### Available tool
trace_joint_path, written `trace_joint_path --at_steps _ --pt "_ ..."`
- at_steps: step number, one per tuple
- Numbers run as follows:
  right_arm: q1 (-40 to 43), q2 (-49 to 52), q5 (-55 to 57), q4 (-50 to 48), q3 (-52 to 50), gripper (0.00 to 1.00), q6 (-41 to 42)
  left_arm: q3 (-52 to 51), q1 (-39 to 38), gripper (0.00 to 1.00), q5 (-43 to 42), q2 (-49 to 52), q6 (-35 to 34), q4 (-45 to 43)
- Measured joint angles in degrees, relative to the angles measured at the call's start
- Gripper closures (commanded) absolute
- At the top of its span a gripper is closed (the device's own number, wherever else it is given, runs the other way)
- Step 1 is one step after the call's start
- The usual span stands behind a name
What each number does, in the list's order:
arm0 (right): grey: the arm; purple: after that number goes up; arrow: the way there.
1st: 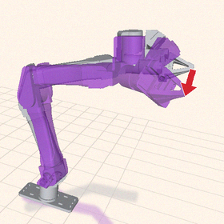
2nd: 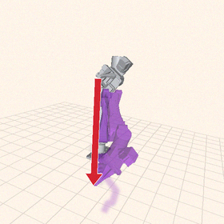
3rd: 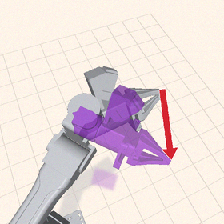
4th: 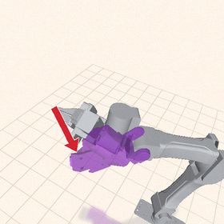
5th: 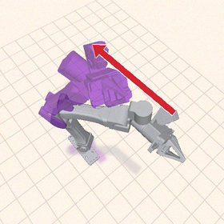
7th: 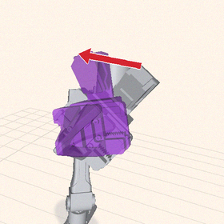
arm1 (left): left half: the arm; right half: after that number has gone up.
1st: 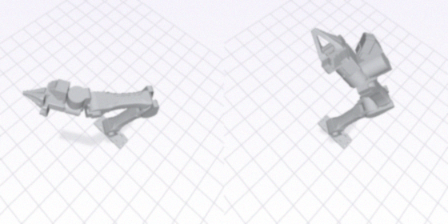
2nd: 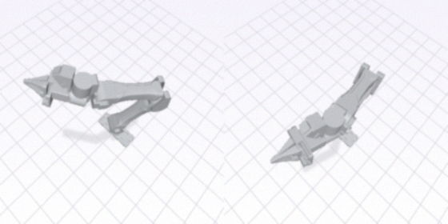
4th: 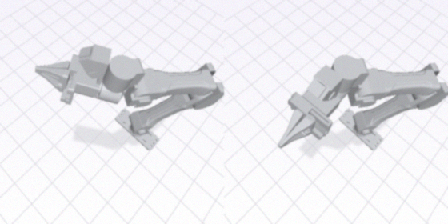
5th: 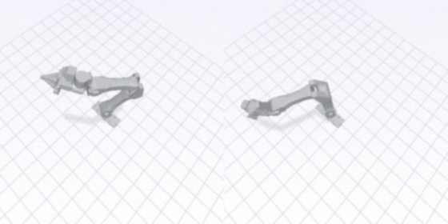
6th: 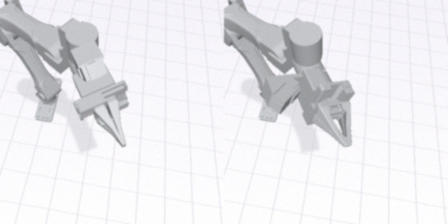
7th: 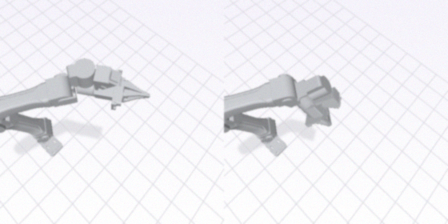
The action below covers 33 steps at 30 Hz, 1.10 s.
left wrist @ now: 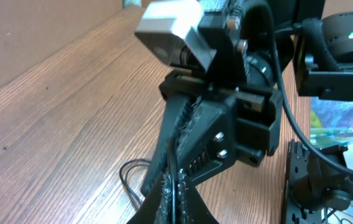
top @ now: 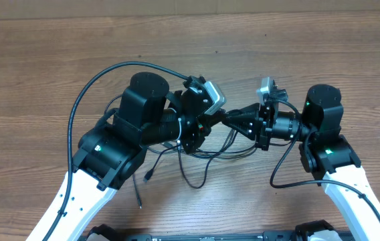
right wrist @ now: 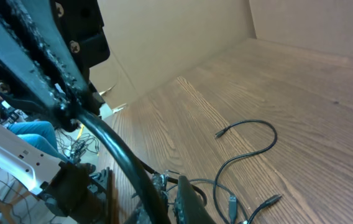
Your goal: Untangle cables
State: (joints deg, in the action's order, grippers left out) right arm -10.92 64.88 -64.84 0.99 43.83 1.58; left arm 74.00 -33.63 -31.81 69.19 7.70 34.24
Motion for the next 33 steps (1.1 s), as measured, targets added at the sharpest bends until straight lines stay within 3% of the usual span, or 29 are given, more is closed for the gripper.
trace_joint_path --at_steps 1,5,6,7,21,33 --pt "0.0 0.0 0.1 0.2 0.0 0.96 0.0 0.0 0.0 0.90 -0.2 0.0 0.0 0.0" --pt "-0.1 0.0 1.2 0.4 0.0 0.96 1.7 0.0 0.0 0.18 -0.6 0.0 0.2 0.4" --pt "-0.1 0.0 2.0 0.4 0.0 0.96 2.6 0.0 0.0 0.05 -0.8 0.0 0.2 0.9" --pt "0.0 0.0 2.9 0.4 0.0 0.96 3.6 0.0 0.0 0.00 -0.8 0.0 0.2 1.2" --pt "0.0 0.0 17.8 -8.2 0.9 0.96 19.9 0.0 0.0 0.01 0.6 0.0 0.2 7.0" --pt "6.6 0.0 31.0 -10.6 14.8 0.96 24.2 0.0 0.0 0.01 2.1 0.0 0.2 7.2"
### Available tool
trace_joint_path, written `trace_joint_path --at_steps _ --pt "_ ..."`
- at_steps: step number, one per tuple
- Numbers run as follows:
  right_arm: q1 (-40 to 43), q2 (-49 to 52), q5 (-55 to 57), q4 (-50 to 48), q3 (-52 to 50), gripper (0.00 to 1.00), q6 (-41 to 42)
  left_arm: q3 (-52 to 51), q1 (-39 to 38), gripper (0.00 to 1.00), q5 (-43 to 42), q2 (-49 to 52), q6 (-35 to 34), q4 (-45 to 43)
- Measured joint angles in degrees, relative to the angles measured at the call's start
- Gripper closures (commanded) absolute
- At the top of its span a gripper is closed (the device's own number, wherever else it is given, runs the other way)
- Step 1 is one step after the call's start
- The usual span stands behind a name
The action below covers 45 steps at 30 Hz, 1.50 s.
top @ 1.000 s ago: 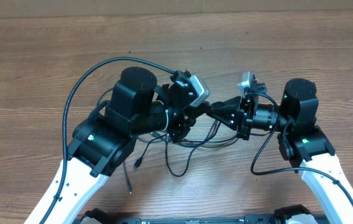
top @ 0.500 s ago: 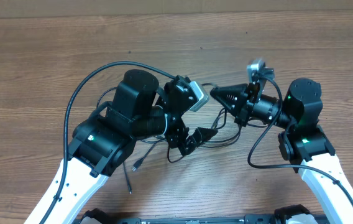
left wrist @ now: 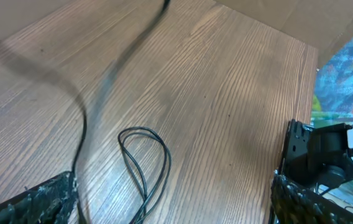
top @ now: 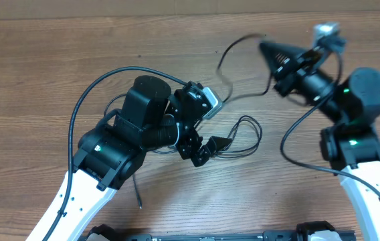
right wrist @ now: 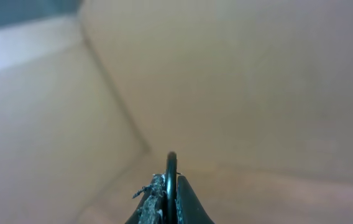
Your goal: Untangle cables
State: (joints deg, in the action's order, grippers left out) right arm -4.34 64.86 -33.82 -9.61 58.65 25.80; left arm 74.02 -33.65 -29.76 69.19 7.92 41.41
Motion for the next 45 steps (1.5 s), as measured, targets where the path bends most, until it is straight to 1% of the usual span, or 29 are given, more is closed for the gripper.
trace_joint_path --at_steps 4,6,12,18,22,25,35,40,45 --pt "5.4 0.0 2.0 -3.9 2.1 0.96 3.9 0.0 0.0 0.01 0.0 0.0 0.0 0.0" --pt "9.4 0.0 2.9 -6.5 2.5 0.96 6.9 0.0 0.0 0.00 0.0 0.0 0.0 0.0" --pt "17.3 0.0 5.6 -6.3 2.5 0.96 10.3 0.0 0.0 0.00 0.0 0.0 0.0 0.0" --pt "21.1 1.9 6.5 -6.3 2.5 0.96 11.3 0.0 0.0 0.00 0.0 0.0 0.0 0.0" --pt "21.2 4.3 6.2 -6.3 2.5 0.96 11.6 0.0 0.0 0.00 0.0 0.0 0.0 0.0" --pt "20.9 5.9 5.3 -8.1 2.5 0.96 11.7 0.0 0.0 0.01 0.0 0.0 0.0 0.0" --pt "14.7 11.6 4.3 -19.2 2.5 0.96 13.7 0.0 0.0 0.01 0.0 0.0 0.0 0.1" --pt "14.1 14.8 9.1 -17.3 2.5 0.96 15.4 0.0 0.0 0.00 0.0 0.0 0.0 0.2" --pt "14.8 20.5 18.2 -14.3 2.5 0.96 16.6 0.0 0.0 0.01 0.0 0.0 0.0 0.2"
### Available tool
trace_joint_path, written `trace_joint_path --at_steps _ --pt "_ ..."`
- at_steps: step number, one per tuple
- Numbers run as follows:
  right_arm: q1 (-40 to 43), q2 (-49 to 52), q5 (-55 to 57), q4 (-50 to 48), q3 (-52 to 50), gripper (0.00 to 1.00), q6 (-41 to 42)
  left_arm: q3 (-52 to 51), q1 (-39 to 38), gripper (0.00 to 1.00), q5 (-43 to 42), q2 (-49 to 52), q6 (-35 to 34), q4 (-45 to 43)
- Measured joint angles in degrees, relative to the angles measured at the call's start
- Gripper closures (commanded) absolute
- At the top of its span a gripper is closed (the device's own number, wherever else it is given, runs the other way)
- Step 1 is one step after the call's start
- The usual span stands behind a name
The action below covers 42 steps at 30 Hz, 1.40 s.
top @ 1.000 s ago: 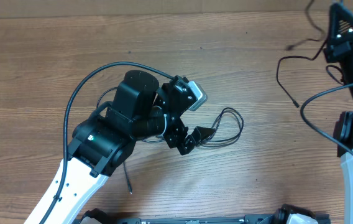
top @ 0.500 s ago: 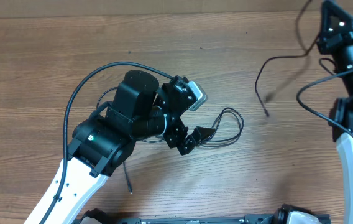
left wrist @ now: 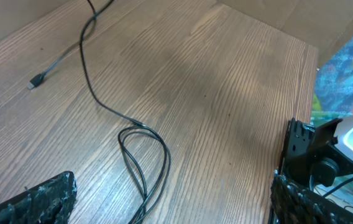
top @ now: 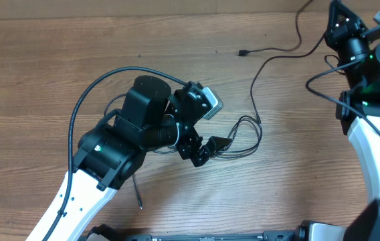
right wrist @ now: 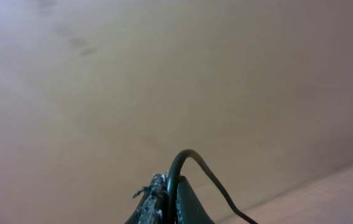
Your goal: Untangle cables
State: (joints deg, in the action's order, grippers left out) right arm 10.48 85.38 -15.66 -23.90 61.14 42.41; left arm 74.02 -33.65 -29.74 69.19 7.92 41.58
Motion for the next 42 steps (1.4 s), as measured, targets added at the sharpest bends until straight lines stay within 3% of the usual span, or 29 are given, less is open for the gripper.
trace_joint_path --at_steps 12,29,30,32,33,42 --pt "12.1 9.8 17.7 -0.1 0.0 0.96 0.6 0.0 0.0 0.00 0.0 0.0 0.0 0.0" --pt "32.3 22.4 21.2 -3.5 0.0 0.96 0.2 0.0 0.0 0.00 0.0 0.0 0.0 0.0" --pt "33.1 22.4 21.2 -3.8 0.0 0.90 -0.2 0.0 0.0 0.00 0.0 0.0 0.0 0.0" --pt "34.5 22.4 21.2 -3.8 0.0 0.26 -0.8 0.0 0.0 0.00 0.0 0.0 0.0 0.0" --pt "35.1 22.4 21.4 -3.3 0.0 0.00 -0.8 0.0 0.0 0.00 0.0 0.0 0.0 0.0" --pt "36.6 22.4 19.8 -2.1 0.0 0.00 -1.7 0.0 0.0 0.00 0.0 0.0 0.0 0.0"
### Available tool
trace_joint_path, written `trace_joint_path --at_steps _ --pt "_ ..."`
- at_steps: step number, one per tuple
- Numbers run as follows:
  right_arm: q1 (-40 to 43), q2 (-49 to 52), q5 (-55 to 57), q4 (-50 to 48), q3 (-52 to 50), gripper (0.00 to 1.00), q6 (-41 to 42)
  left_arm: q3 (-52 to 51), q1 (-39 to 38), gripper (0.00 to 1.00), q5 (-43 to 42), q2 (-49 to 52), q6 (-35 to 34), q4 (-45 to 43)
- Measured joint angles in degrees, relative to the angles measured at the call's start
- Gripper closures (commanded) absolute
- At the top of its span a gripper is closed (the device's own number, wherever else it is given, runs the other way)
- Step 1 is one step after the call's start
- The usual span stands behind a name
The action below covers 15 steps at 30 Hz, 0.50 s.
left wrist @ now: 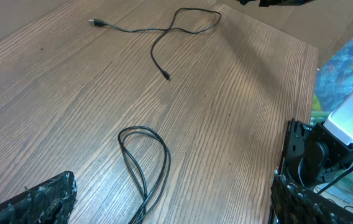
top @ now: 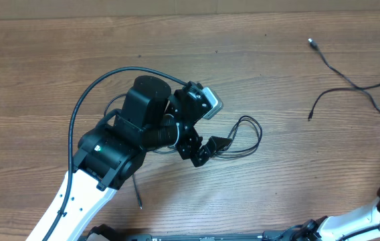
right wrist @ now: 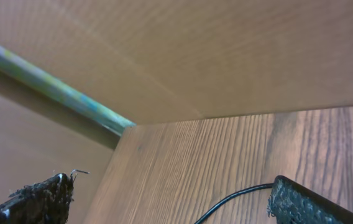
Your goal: Untangle cables
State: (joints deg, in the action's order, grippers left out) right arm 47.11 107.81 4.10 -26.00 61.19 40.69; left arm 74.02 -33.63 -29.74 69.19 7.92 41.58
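Note:
Two black cables lie apart on the wooden table. One is a looped bundle point(top: 243, 134) just right of my left gripper point(top: 200, 126); the left wrist view shows that loop point(left wrist: 144, 160) ahead of my left gripper point(left wrist: 167, 205), which is open and empty. The other cable point(top: 354, 86) is spread out at the far right, seen also as a thin cable point(left wrist: 176, 25) far off. My right gripper point(right wrist: 171, 202) is open near the table's edge, with a stretch of cable point(right wrist: 232, 198) on the wood between its fingers, untouched. In the overhead view only a bit of the right arm shows.
A cardboard wall point(right wrist: 195, 56) rises behind the table's far edge. The left arm's own black cable point(top: 83, 100) arcs over the table's left half. A loose cable end point(top: 138, 197) lies near the front beside the left arm.
My right gripper was shut on the cable, holding it up at the upper right. Now it is open, the cable lies flat at the far right, and the arm is at the lower right edge.
Both grippers were shut on the tangle at the table's middle. Then my left gripper was open and my right held one cable up toward the upper right. That cable trailed further right, and now lies let go, apart from the looped bundle.

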Motion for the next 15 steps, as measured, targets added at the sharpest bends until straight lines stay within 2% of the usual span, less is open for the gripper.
trace_joint_path --at_steps 4,8,15 --pt "0.0 0.0 -8.6 0.0 0.0 0.00 -2.5 0.0 0.0 0.00 0.0 0.0 0.0 0.0" --pt "-0.2 0.0 -21.3 1.6 0.0 0.00 -9.1 0.0 0.0 0.00 0.0 0.0 0.0 0.0" --pt "-2.0 0.0 -30.0 18.1 0.6 0.00 -18.1 0.0 0.0 0.00 0.0 0.0 0.0 0.0"
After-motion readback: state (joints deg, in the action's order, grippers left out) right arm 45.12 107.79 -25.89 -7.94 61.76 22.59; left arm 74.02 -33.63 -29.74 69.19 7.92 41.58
